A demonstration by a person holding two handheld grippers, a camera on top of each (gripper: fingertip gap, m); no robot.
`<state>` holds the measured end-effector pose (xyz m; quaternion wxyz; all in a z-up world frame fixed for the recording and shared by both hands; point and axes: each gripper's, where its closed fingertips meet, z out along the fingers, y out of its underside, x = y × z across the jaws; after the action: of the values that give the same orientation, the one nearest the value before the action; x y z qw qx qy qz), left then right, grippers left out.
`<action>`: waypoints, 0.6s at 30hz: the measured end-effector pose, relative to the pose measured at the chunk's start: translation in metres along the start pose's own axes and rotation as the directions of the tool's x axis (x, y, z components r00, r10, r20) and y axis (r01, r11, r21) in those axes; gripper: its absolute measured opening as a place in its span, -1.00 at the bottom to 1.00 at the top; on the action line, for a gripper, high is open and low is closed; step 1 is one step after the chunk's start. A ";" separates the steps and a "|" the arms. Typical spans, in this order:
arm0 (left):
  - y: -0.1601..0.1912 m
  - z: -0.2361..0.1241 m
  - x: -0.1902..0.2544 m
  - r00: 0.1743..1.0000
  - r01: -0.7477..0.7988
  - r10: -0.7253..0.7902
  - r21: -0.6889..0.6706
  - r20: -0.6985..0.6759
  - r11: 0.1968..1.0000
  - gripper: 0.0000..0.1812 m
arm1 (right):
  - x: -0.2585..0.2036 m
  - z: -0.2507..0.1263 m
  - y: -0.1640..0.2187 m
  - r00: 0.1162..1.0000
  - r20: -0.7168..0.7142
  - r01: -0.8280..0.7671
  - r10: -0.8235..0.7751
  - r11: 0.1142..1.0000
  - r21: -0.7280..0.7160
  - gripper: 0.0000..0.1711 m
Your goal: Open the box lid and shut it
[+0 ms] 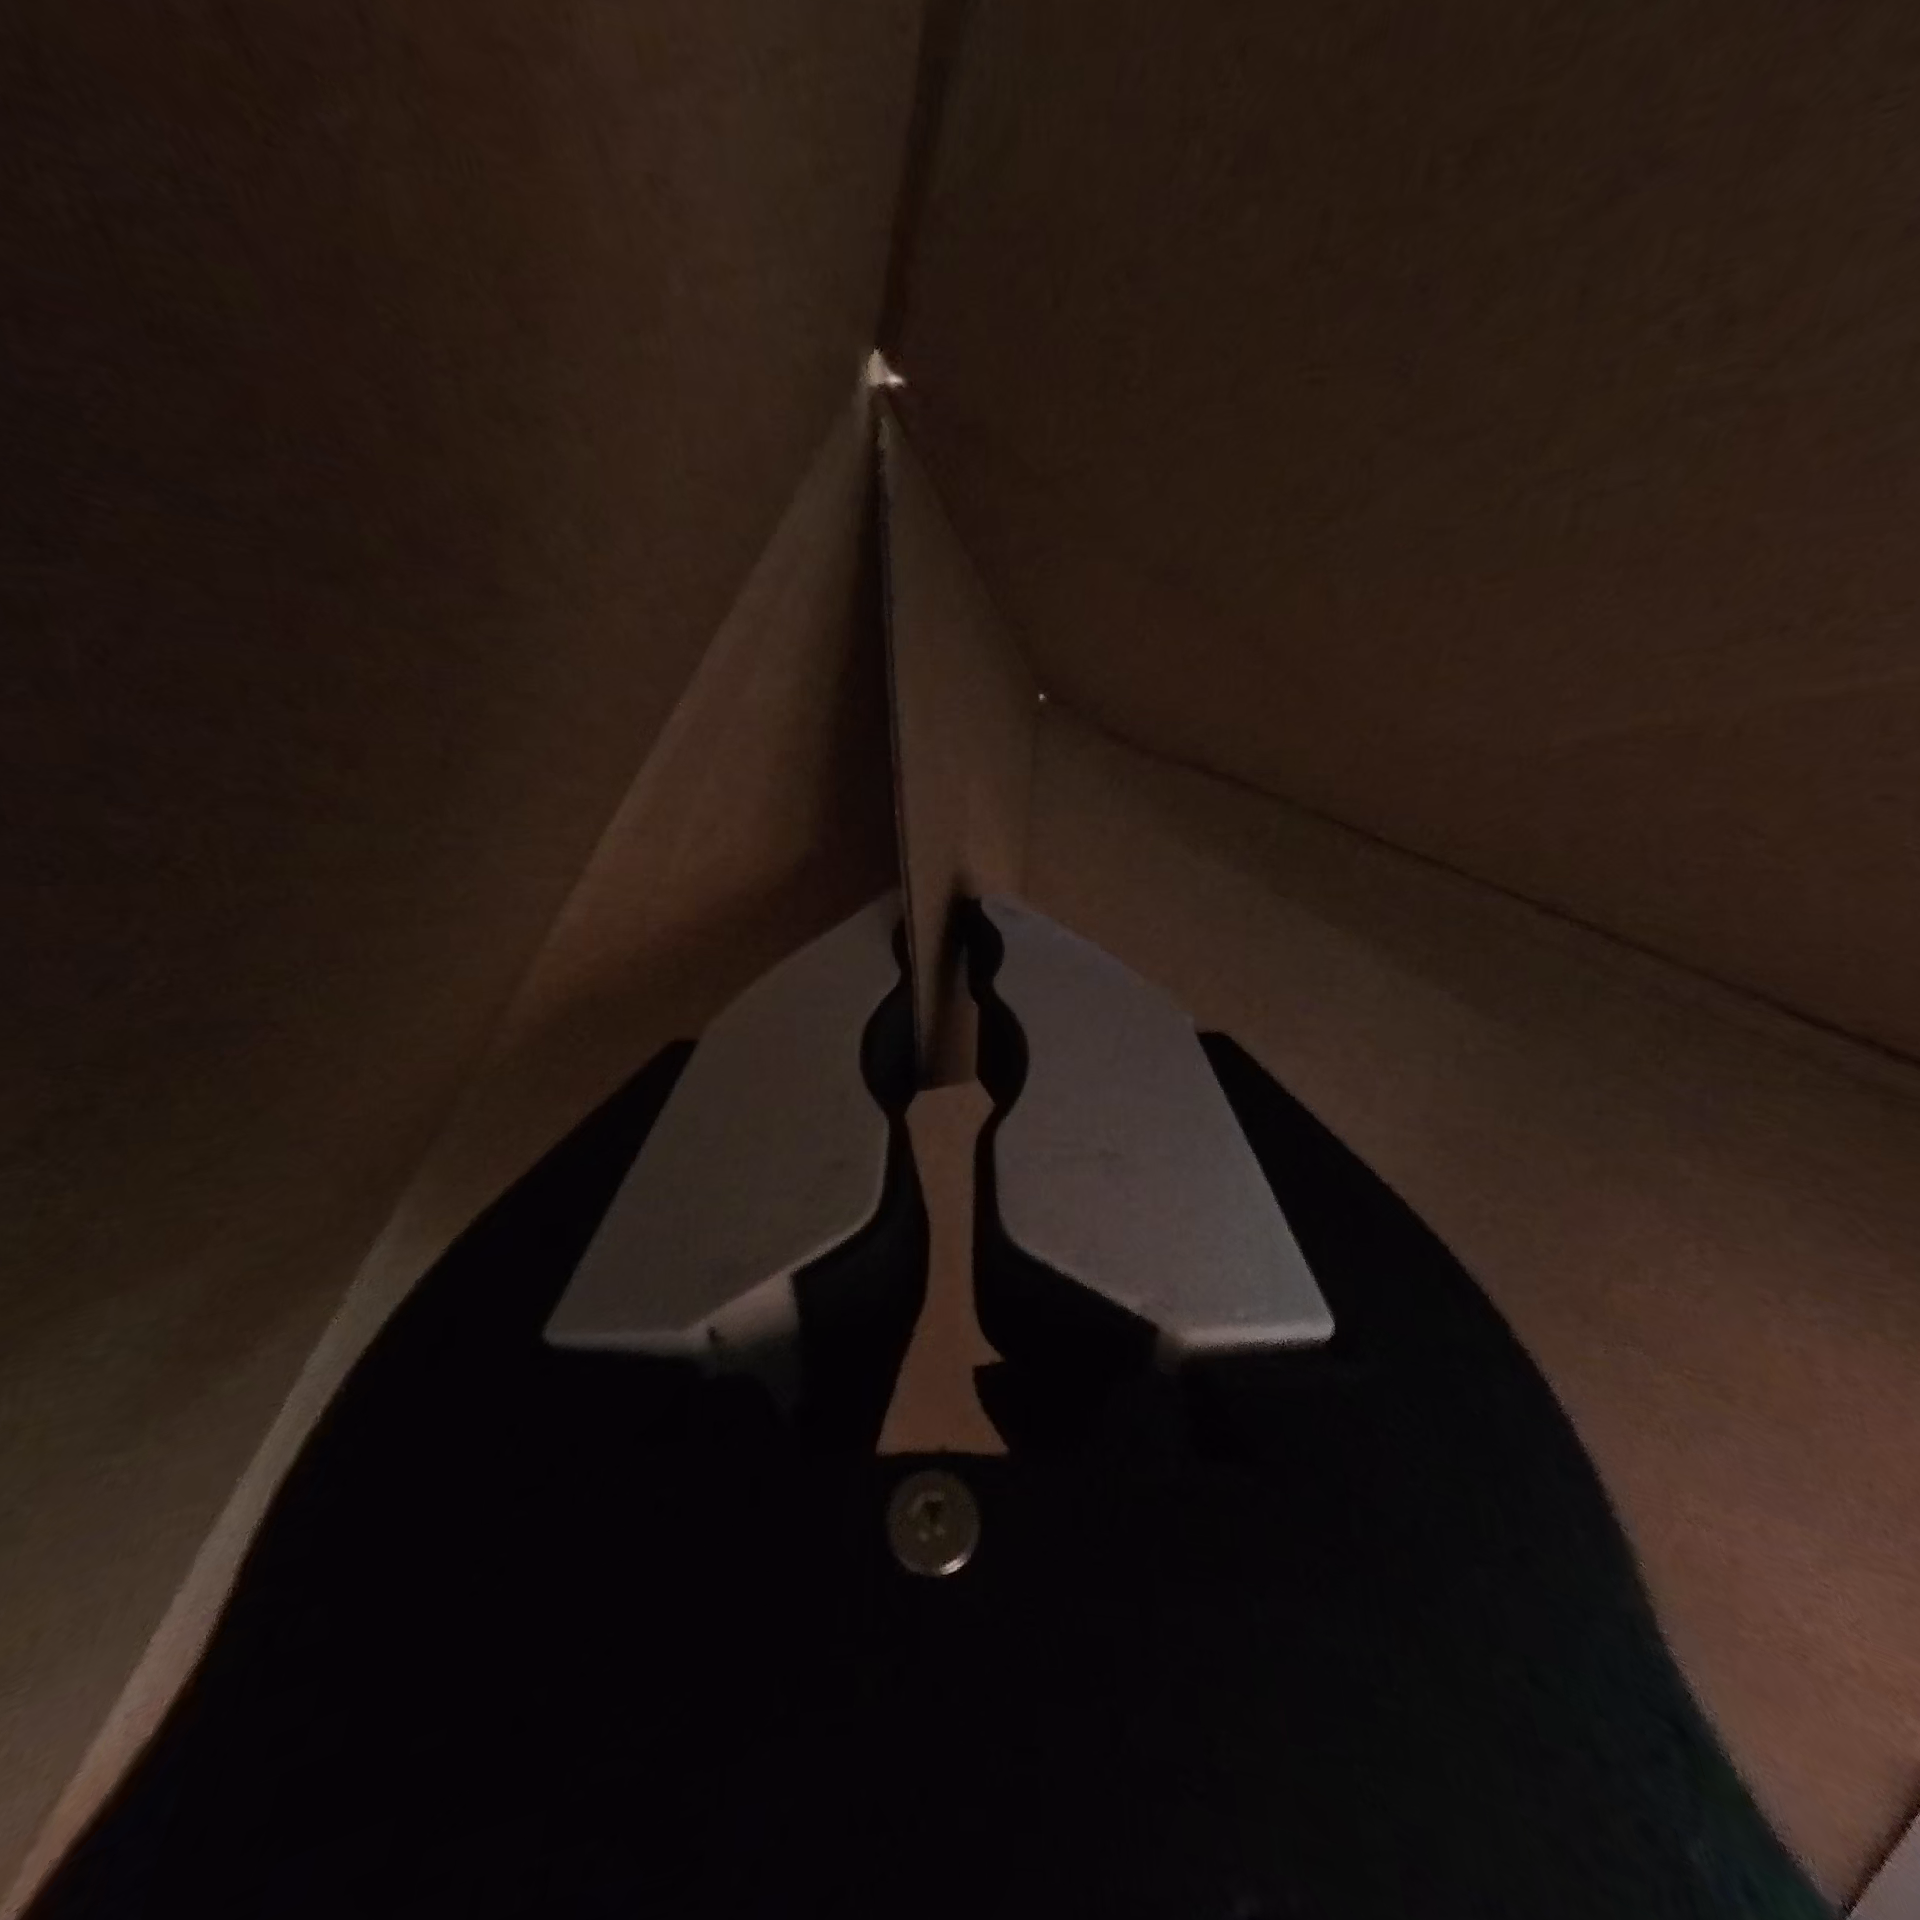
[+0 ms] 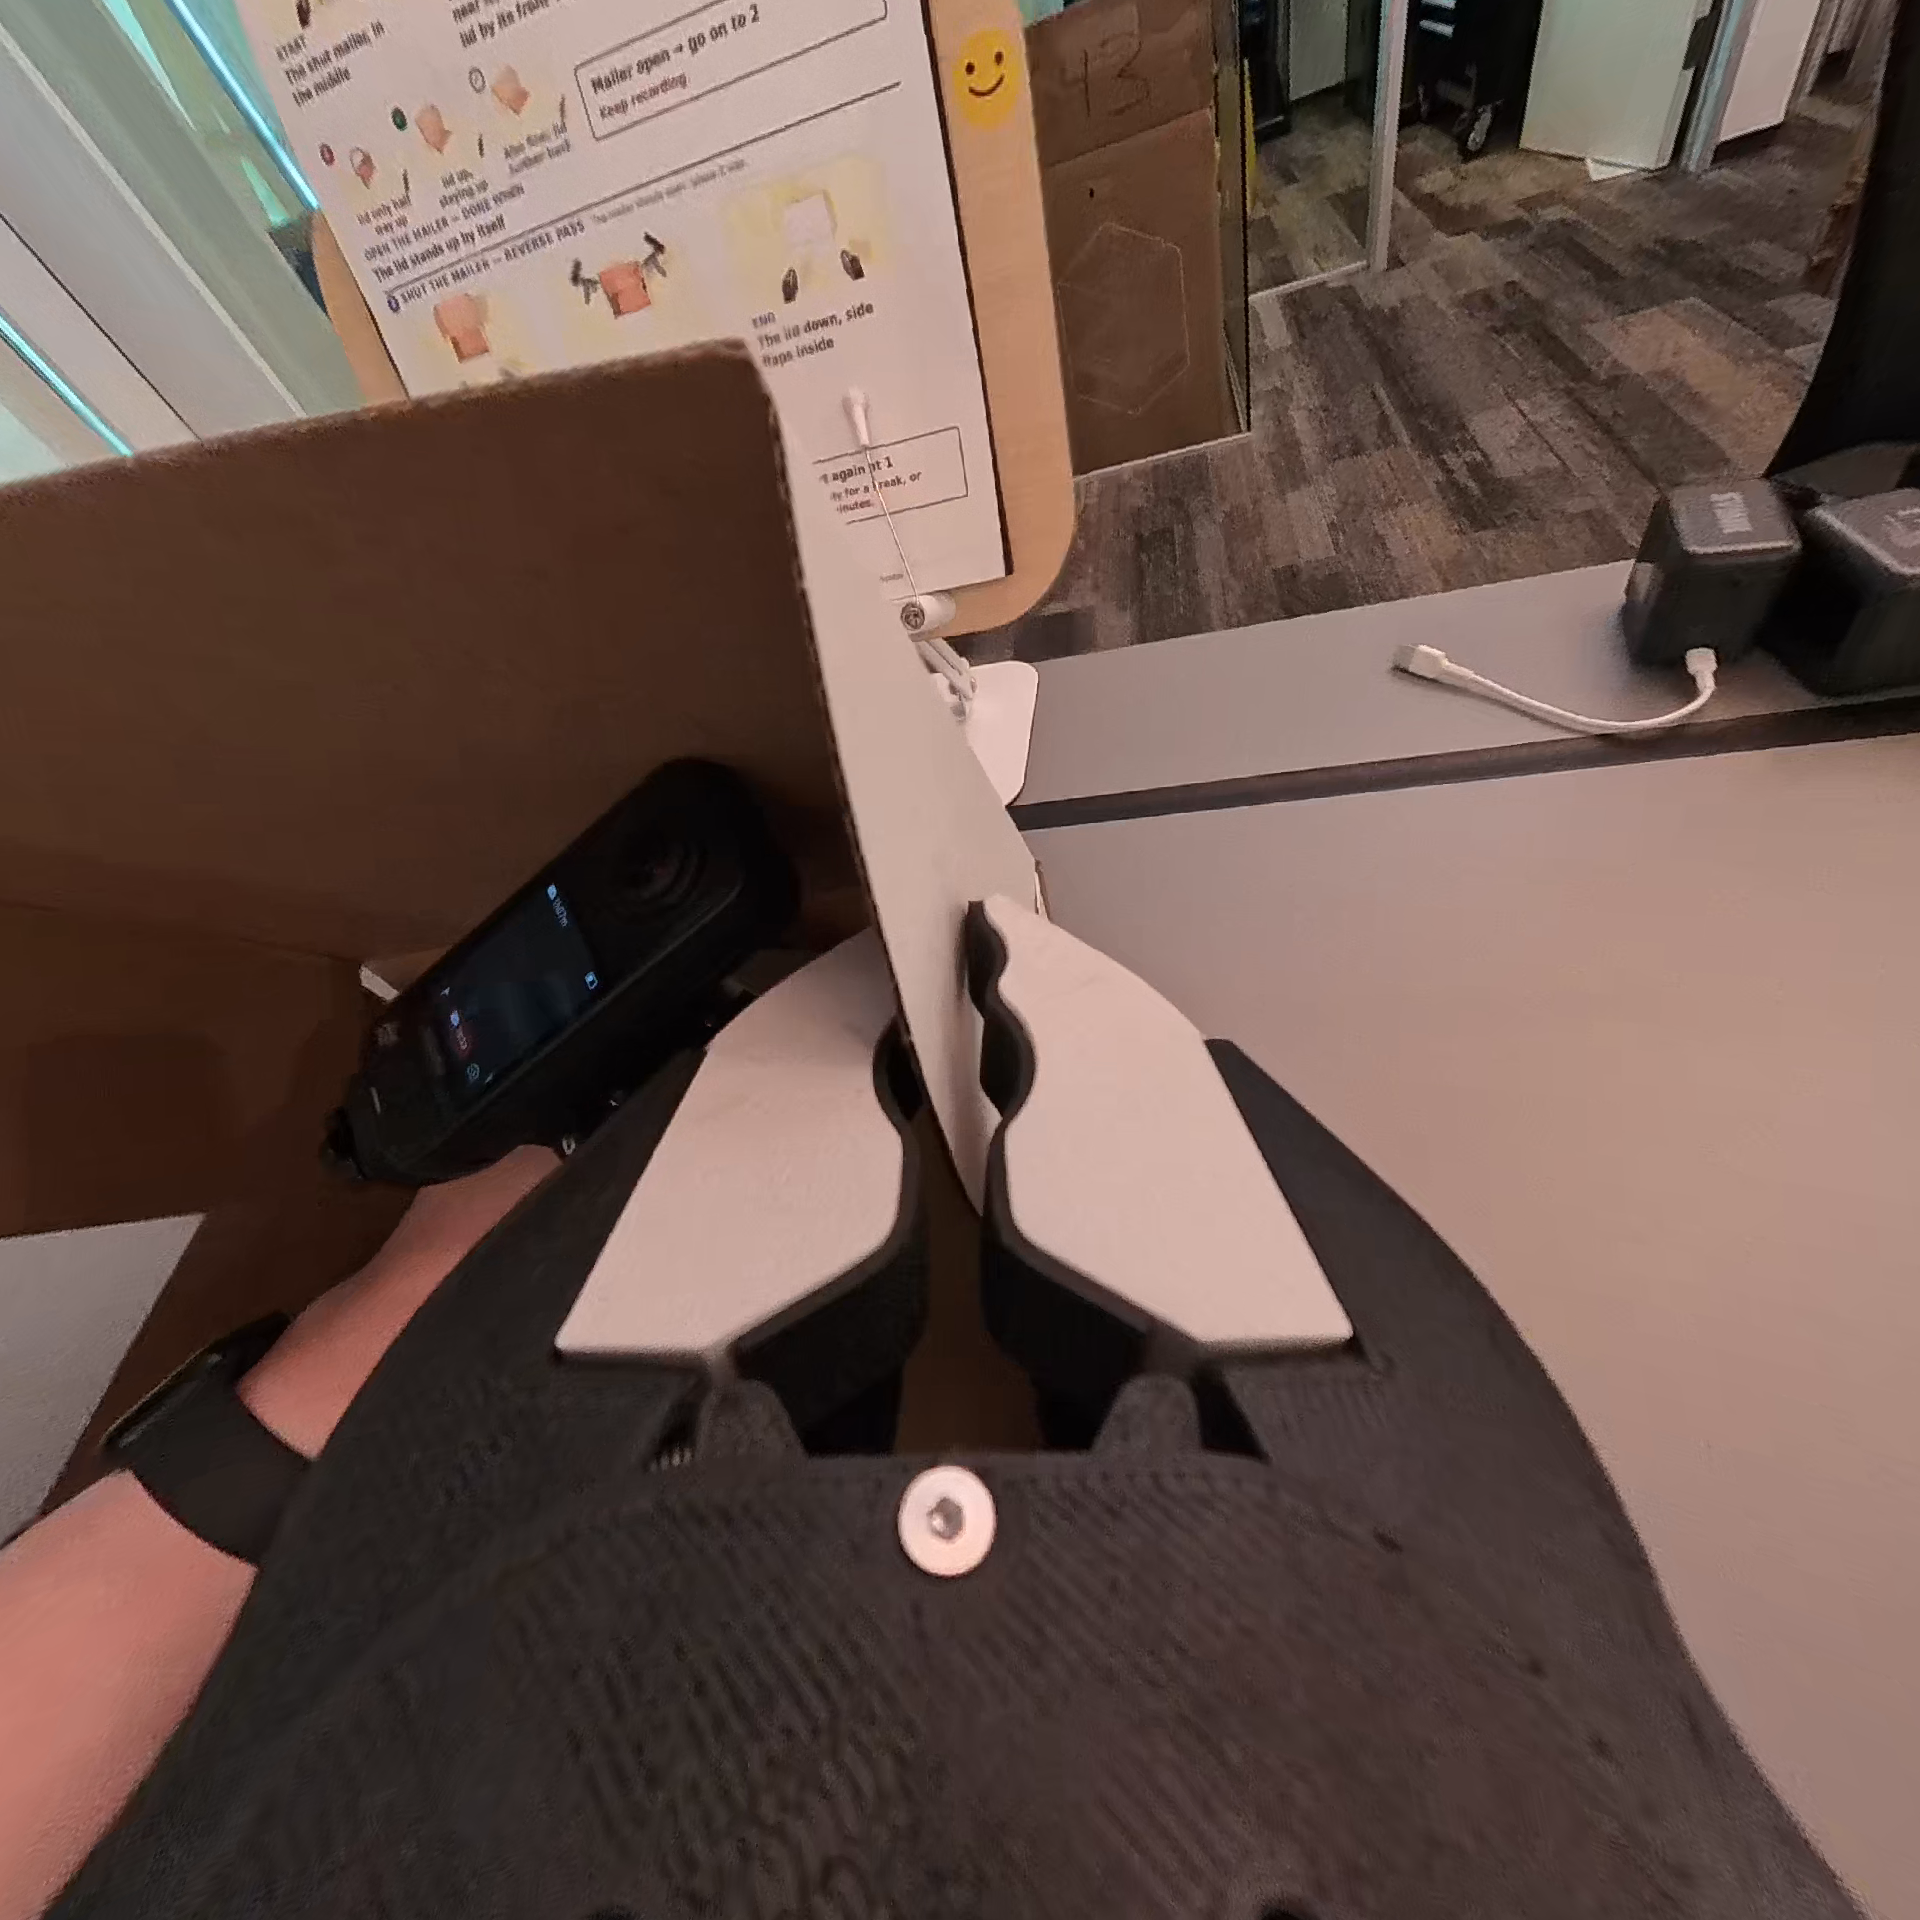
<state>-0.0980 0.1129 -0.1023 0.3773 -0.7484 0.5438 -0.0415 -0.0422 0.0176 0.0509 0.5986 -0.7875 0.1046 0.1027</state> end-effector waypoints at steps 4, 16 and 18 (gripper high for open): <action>-0.004 -0.003 0.008 0.999 -0.048 0.049 0.018 -0.022 0.999 -0.91 | 0.003 0.000 0.001 0.999 0.032 -0.042 0.042 0.999 0.021 -0.94; -0.008 -0.087 0.030 0.974 -0.222 0.219 0.062 0.051 0.973 -0.69 | 0.009 0.008 0.027 0.999 0.030 -0.028 0.028 1.000 -0.008 -0.95; -0.019 -0.118 0.042 0.972 -0.229 0.211 0.195 0.108 0.954 -0.73 | 0.011 0.007 0.031 0.999 0.039 -0.035 0.035 0.999 0.002 -0.95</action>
<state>-0.1217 0.0186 -0.0214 0.4782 -0.6412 0.5997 -0.0230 -0.0405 0.0154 0.0171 0.5998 -0.7826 0.1070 0.1282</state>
